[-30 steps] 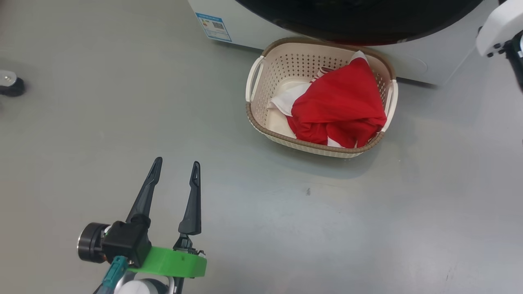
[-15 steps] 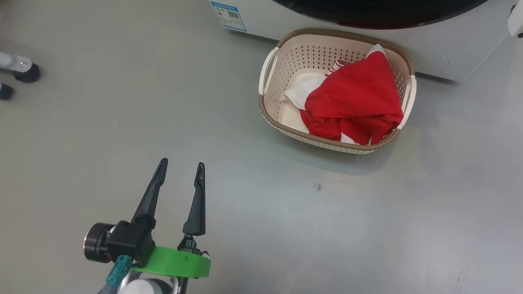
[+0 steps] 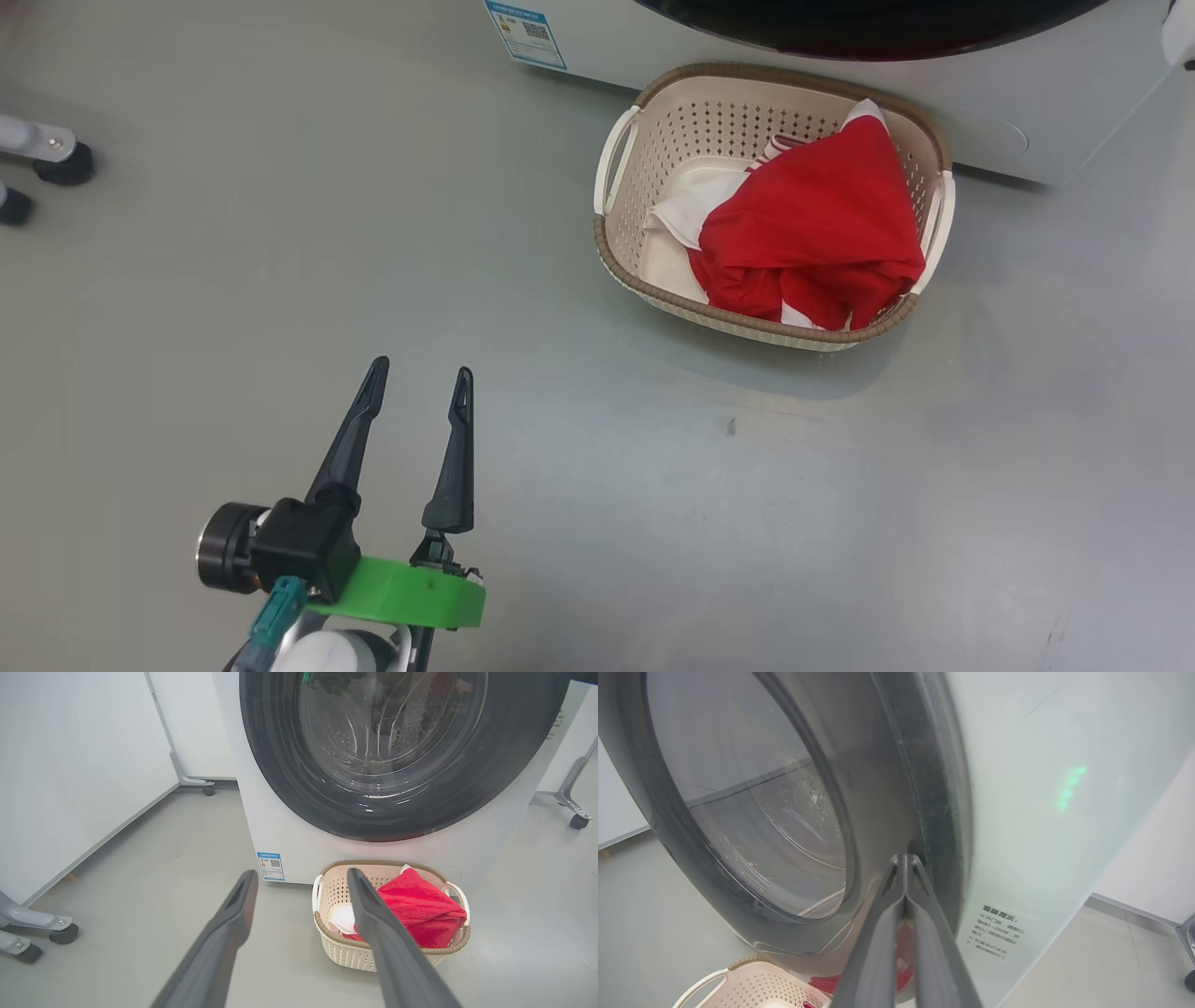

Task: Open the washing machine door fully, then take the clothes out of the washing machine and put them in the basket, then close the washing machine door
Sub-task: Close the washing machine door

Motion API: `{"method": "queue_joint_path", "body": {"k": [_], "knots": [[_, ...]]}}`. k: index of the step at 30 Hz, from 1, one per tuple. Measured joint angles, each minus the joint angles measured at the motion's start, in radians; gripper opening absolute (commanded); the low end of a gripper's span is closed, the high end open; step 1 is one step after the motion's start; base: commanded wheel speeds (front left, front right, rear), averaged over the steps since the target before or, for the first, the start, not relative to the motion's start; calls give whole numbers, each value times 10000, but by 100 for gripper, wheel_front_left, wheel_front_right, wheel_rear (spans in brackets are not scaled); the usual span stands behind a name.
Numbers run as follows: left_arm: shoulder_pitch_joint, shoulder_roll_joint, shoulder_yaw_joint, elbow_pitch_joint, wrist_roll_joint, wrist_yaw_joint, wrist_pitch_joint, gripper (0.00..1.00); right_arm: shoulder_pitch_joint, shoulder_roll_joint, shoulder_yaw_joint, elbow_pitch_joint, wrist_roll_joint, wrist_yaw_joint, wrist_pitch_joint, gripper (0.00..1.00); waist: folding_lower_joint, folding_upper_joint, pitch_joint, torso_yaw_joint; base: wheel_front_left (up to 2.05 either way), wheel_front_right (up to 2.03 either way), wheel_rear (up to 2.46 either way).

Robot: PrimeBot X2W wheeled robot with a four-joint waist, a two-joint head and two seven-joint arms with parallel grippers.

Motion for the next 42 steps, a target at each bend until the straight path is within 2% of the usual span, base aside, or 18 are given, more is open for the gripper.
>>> {"method": "queue_joint_path", "body": {"k": [12, 27, 28, 29, 30, 31, 32, 42], "knots": [[-65, -4, 38, 238, 0, 0, -12, 100, 85, 418, 384, 393, 0, 75, -698, 0, 0, 0, -271, -275, 0, 0, 0], [-118, 77, 353, 420, 86, 0, -90, 100, 1662, 1312, 1058, 234, 591, 90, -1710, 0, 0, 0, -917, -1046, 0, 0, 0], [-119, 100, 368, 431, 94, 0, -90, 100, 1778, 1394, 1089, 165, 644, 90, -1718, 13, 0, 0, -963, -1120, 0, 0, 0], [-119, 121, 387, 443, 100, 0, -90, 100, 1897, 1467, 1145, 102, 731, 90, -1758, 32, 0, 0, -1011, -1200, 0, 0, 0], [-119, 140, 401, 451, 100, 0, -90, 100, 2022, 1511, 1197, 44, 794, 90, -1791, 42, 0, 0, -1057, -1279, 0, 0, 0], [-119, 153, 412, 477, 104, 0, -90, 100, 2150, 1542, 1214, 6, 861, 90, -1802, 56, 0, 0, -1105, -1360, 0, 0, 0], [-119, 182, 410, 516, 105, 0, -88, 100, 2287, 1544, 1216, -27, 918, 90, -1825, 100, 0, 0, -1158, -1441, 0, 0, 0], [-112, 385, 456, 800, 136, 0, 36, 100, 3542, 1687, 966, -566, 1312, 90, -1965, 100, 0, 0, -1809, -2190, 0, 0, 0]]}}
